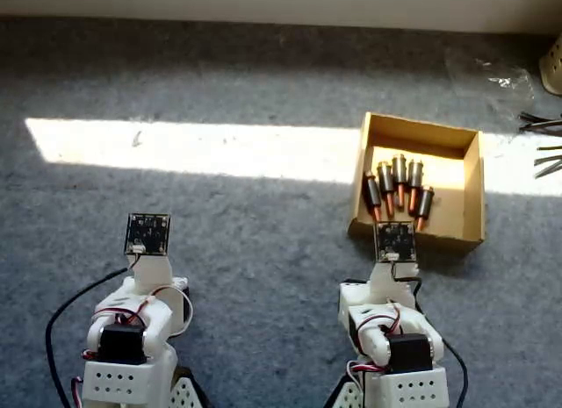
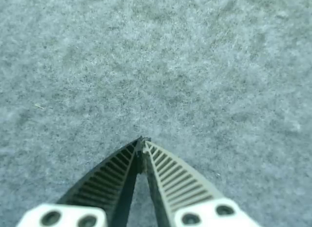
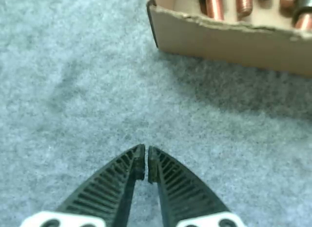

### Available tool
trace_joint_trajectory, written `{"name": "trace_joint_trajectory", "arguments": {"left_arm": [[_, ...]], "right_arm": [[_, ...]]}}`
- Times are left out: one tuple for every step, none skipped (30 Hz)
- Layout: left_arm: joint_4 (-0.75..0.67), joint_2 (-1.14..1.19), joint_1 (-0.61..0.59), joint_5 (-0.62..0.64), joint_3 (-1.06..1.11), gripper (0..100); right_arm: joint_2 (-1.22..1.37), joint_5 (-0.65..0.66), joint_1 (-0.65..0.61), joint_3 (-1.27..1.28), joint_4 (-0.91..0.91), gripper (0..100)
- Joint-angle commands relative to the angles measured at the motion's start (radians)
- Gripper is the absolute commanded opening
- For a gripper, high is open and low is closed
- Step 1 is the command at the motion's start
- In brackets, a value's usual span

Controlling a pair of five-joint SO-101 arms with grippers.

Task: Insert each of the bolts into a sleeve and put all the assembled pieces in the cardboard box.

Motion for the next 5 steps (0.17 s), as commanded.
{"name": "trace_joint_trajectory", "arguments": {"left_arm": [[0.006,-0.001,0.013,-0.002,0.024,1],[0.006,-0.001,0.013,-0.002,0.024,1],[0.006,-0.001,0.013,-0.002,0.024,1],[0.006,-0.001,0.013,-0.002,0.024,1],[0.006,-0.001,0.013,-0.002,0.024,1]], "right_arm": [[-0.007,-0.002,-0.01,0.14,0.007,0.5],[-0.007,-0.002,-0.01,0.14,0.007,0.5],[-0.007,-0.002,-0.01,0.14,0.007,0.5],[-0.007,-0.002,-0.01,0.14,0.007,0.5],[-0.007,-0.002,-0.01,0.14,0.007,0.5]]}}
